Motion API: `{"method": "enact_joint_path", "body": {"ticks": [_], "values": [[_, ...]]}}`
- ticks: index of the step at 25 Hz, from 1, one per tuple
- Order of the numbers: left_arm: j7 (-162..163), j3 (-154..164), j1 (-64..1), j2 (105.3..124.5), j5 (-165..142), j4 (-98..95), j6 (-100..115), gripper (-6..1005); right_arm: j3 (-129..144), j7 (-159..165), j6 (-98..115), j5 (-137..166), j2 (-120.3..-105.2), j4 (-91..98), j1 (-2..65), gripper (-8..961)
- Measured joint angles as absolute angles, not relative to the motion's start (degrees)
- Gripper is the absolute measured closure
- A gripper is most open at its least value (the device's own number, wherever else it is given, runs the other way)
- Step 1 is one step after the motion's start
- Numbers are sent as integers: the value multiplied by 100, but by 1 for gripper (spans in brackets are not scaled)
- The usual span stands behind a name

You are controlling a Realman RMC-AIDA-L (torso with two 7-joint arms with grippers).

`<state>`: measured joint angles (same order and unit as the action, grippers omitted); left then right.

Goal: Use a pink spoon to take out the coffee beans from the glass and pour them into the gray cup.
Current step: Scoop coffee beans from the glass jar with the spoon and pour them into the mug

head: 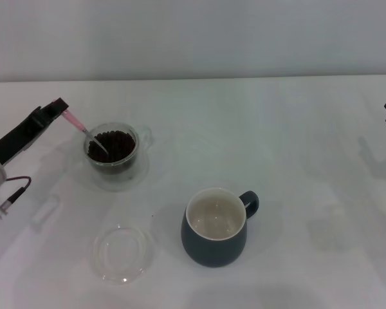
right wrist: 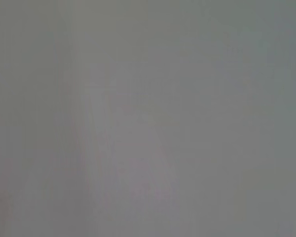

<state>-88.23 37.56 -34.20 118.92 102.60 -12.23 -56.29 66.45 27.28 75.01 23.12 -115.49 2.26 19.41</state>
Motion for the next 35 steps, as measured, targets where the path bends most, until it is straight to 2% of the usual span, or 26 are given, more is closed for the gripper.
{"method": "enact_joint_path", "body": {"ticks": [11,35], "values": [[-8399,3663,-3138,11874,10588,-1267,-5862,870,6630,2733,7474,2311,-11549,247,1985,210],[-7979,3928,-2997,11896,10797,-1095,-7230,870,6636,2734,7469,2311,-11558,299,1995,211]]}}
